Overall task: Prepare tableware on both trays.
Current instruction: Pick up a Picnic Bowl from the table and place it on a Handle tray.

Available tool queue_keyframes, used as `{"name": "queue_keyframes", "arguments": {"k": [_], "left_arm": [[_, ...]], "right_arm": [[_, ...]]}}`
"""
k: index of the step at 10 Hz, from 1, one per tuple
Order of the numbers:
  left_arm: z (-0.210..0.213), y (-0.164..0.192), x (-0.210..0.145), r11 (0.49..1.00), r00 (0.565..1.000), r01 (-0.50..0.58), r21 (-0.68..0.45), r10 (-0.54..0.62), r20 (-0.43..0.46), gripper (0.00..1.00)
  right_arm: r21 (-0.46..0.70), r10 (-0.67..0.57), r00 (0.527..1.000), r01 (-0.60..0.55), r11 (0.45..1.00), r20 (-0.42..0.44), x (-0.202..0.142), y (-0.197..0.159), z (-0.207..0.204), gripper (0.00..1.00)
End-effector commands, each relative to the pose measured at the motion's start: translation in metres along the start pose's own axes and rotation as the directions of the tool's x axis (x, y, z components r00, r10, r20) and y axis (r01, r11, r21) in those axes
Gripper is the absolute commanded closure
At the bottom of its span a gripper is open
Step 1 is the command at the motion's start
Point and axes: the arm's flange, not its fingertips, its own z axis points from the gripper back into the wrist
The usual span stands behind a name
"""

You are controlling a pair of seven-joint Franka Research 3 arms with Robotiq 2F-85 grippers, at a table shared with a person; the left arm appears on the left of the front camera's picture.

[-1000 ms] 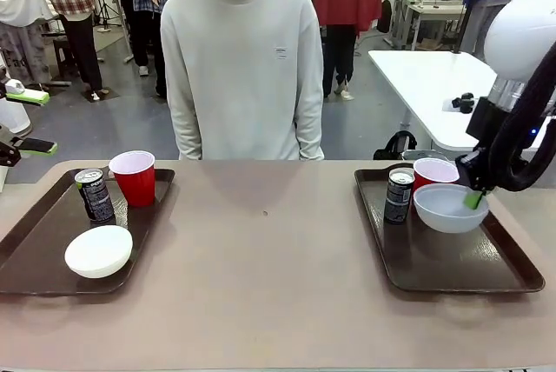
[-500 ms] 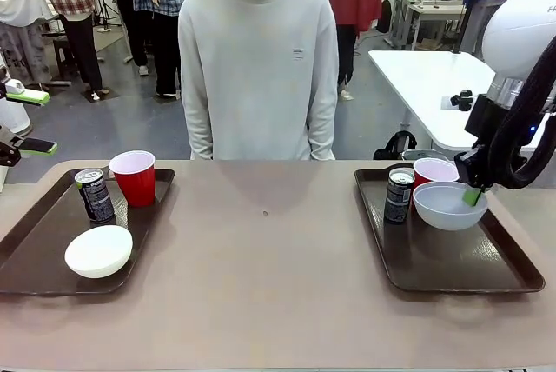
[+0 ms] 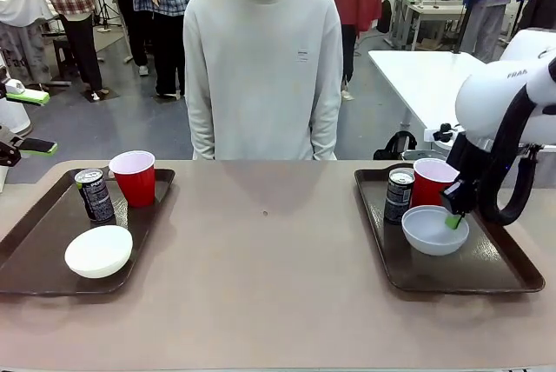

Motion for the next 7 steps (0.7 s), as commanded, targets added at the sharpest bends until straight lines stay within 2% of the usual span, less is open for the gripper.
{"name": "queue_keyframes", "arguments": {"k": [1,6,7], "left_arm": [[0.000,0.000,0.001,0.999,1.000,0.025,-0.022,-0.025,0.003,0.21],[0.000,0.000,0.001,0.999,1.000,0.025,-0.022,-0.025,0.003,0.21],[0.000,0.000,0.001,0.999,1.000,0.025,-0.022,-0.025,0.003,0.21]], "right_arm": [[0.051,0.056,0.996,-0.060,0.997,0.065,-0.005,-0.002,-0.019,0.96],[0.059,0.044,0.998,-0.047,0.997,0.043,0.000,-0.008,-0.038,0.96],[0.056,0.039,0.999,-0.041,0.998,0.034,0.001,-0.009,-0.039,0.87]]}}
